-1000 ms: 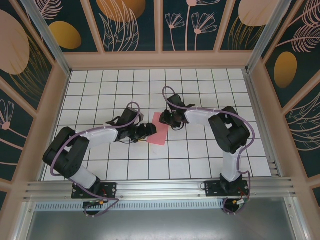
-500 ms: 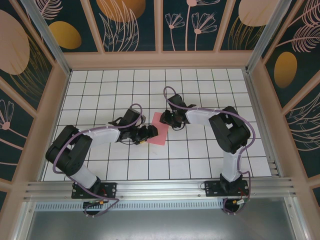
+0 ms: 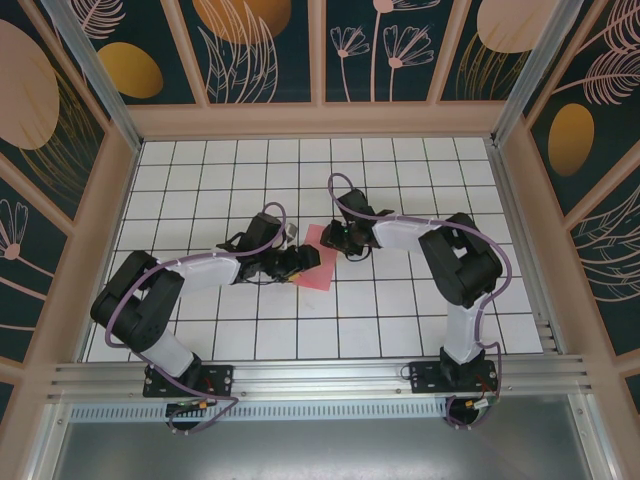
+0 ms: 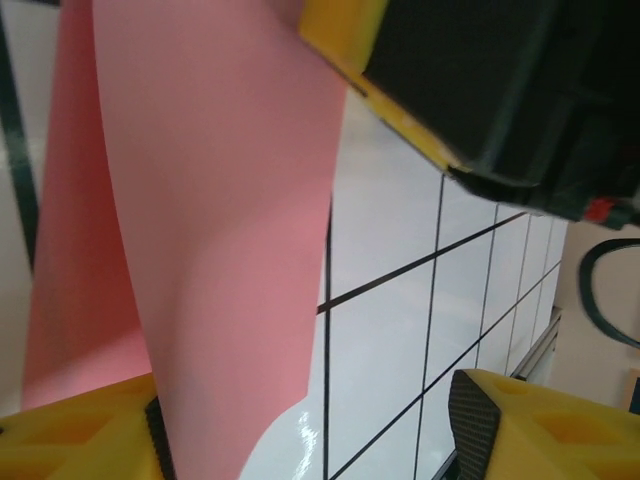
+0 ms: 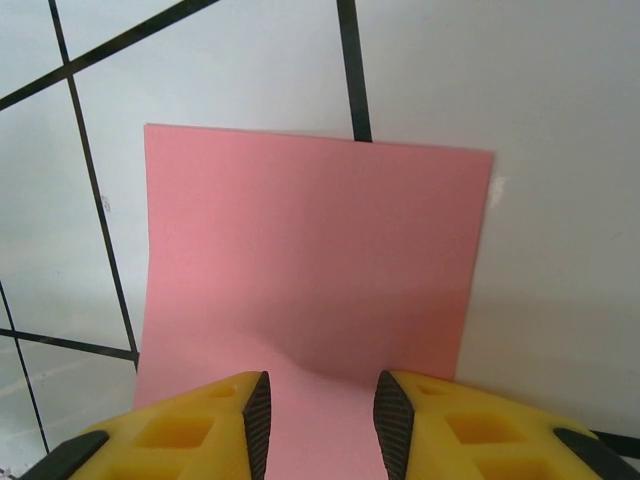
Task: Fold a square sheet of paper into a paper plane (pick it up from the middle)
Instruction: Fold the triangle a second time at the center of the table.
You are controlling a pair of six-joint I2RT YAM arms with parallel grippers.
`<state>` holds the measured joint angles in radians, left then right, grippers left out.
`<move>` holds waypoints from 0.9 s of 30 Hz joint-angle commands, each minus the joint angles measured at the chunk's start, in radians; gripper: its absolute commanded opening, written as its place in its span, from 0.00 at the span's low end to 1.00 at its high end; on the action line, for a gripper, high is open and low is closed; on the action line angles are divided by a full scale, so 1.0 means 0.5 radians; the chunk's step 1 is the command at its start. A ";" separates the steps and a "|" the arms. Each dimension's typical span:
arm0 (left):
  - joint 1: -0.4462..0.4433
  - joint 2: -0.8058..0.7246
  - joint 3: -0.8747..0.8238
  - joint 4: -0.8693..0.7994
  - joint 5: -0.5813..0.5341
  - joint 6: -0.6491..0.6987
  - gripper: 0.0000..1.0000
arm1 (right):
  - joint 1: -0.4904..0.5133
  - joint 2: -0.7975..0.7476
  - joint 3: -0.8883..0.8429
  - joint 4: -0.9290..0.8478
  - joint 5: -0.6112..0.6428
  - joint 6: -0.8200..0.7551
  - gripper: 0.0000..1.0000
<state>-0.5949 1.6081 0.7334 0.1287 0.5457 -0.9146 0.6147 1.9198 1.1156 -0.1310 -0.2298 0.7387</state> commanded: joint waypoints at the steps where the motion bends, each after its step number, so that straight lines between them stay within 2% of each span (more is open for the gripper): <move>1: -0.008 -0.033 0.021 0.198 0.071 -0.062 0.68 | -0.033 0.070 -0.102 -0.088 -0.075 -0.051 0.38; 9: -0.010 0.074 0.030 0.473 0.166 -0.192 0.67 | -0.069 0.071 -0.148 -0.039 -0.213 -0.062 0.36; 17: -0.011 0.181 0.047 0.542 0.128 -0.241 0.66 | -0.121 0.023 -0.190 0.039 -0.352 -0.074 0.35; 20: -0.008 0.199 0.041 0.575 0.101 -0.259 0.65 | -0.123 -0.009 -0.176 0.093 -0.514 -0.154 0.28; 21: -0.008 0.199 0.042 0.576 0.084 -0.263 0.65 | -0.192 -0.026 -0.167 0.097 -0.556 -0.186 0.27; 24: -0.009 0.266 0.037 0.570 0.045 -0.268 0.64 | -0.230 -0.109 -0.154 0.108 -0.658 -0.284 0.28; 27: -0.009 0.287 0.028 0.569 0.020 -0.273 0.63 | -0.256 -0.217 -0.198 0.132 -0.724 -0.335 0.34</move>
<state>-0.5953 1.7313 0.7372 0.3828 0.5785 -1.0397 0.4992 1.8904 1.0389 -0.0586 -0.5167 0.6296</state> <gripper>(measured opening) 0.633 0.329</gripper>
